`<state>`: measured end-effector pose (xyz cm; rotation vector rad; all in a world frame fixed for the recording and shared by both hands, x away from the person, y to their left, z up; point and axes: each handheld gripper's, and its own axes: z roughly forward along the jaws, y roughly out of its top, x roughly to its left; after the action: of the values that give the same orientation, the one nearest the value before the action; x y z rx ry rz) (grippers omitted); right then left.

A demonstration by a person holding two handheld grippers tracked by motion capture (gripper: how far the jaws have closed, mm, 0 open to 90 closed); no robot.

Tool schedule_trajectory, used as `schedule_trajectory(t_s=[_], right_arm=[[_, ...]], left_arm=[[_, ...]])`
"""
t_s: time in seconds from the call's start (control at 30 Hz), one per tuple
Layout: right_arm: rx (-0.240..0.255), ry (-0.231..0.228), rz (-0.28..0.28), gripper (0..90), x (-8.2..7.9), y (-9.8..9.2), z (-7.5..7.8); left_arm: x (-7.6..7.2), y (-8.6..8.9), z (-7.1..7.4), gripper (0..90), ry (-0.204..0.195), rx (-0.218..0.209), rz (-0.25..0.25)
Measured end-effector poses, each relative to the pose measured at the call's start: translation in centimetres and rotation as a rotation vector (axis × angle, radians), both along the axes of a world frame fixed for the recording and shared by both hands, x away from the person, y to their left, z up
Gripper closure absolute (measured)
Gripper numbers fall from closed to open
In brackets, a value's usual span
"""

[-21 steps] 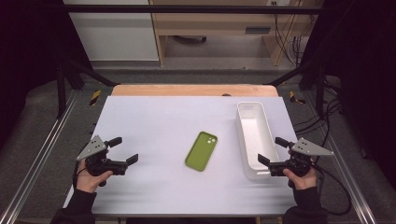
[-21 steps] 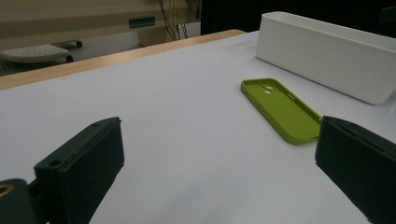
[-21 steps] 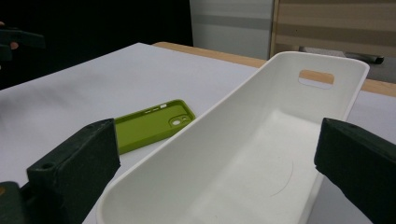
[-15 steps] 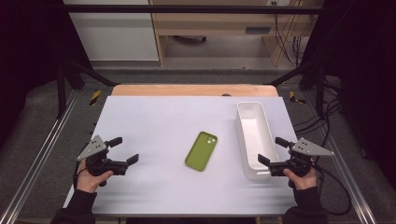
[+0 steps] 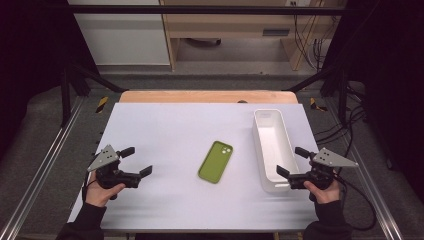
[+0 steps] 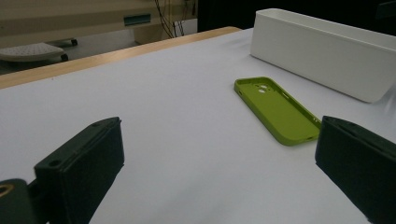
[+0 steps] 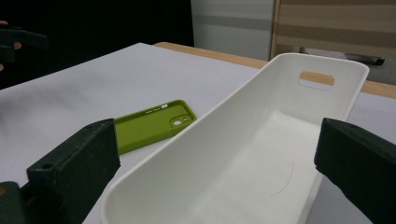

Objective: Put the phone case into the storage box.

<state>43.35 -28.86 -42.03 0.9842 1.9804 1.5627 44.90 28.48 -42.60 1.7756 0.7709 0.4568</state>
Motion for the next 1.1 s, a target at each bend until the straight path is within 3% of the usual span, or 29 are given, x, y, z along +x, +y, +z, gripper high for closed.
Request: schedule_trajectory(t_s=[1.1], right_arm=[[-0.013, -0.001, 0.0, 0.5, 0.0, 0.0, 0.1]], left_arm=[[0.4, -5.0, 1.2, 0.7, 0.026, 0.048, -0.045]])
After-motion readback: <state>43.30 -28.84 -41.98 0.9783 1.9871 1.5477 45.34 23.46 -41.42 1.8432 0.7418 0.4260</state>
